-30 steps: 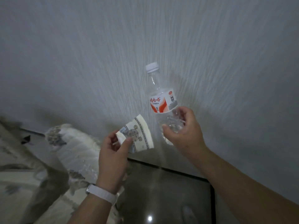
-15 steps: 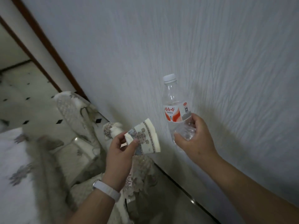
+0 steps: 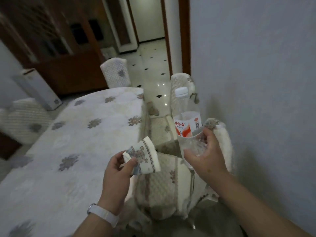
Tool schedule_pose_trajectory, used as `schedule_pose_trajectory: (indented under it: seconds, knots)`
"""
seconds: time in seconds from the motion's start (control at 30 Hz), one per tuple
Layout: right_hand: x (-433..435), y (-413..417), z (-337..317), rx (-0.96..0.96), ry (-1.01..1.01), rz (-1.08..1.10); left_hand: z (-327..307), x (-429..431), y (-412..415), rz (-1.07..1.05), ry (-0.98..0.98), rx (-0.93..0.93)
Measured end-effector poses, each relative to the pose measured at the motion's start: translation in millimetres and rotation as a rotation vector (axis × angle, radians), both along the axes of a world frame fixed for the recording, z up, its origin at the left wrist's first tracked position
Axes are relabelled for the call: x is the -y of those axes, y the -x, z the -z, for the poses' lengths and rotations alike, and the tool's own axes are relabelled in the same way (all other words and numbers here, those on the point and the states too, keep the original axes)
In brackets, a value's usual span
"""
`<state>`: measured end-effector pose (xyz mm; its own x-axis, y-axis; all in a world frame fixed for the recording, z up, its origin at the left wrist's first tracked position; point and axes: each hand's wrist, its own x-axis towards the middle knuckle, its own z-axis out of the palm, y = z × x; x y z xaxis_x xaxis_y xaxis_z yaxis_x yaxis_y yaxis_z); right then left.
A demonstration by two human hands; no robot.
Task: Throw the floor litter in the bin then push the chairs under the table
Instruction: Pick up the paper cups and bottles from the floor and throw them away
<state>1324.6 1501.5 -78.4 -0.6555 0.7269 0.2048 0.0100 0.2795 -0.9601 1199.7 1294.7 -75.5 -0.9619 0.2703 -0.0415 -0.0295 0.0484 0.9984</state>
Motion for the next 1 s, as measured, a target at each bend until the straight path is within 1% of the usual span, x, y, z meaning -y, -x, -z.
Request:
schedule_pose_trajectory:
  seconds: [0.17, 0.4, 0.53, 0.73, 1.0]
  knots:
    - [91.7, 75.0, -5.8, 0.020, -0.076, -0.168, 6.0, 99.4, 39.4, -0.141, -0.024, 0.013]
    - [221.8, 175.5, -15.3, 0.037, -0.179, -0.335, 12.4, 254.4, 98.3, -0.352, -0.148, 0.034]
    - [293.6, 217.6, -17.9, 0.051, -0.187, -0.419, 17.6, 327.2, 117.7, -0.444, -0.183, 0.050]
    - [392.3, 261.7, 1.7, 0.093, -0.166, -0.592, 27.7, 417.6, 136.8, -0.569, -0.179, 0.100]
    - [507.1, 341.7, 19.8, 0.126, -0.147, -0.807, 35.3, 531.2, 161.8, -0.756, -0.158, 0.079]
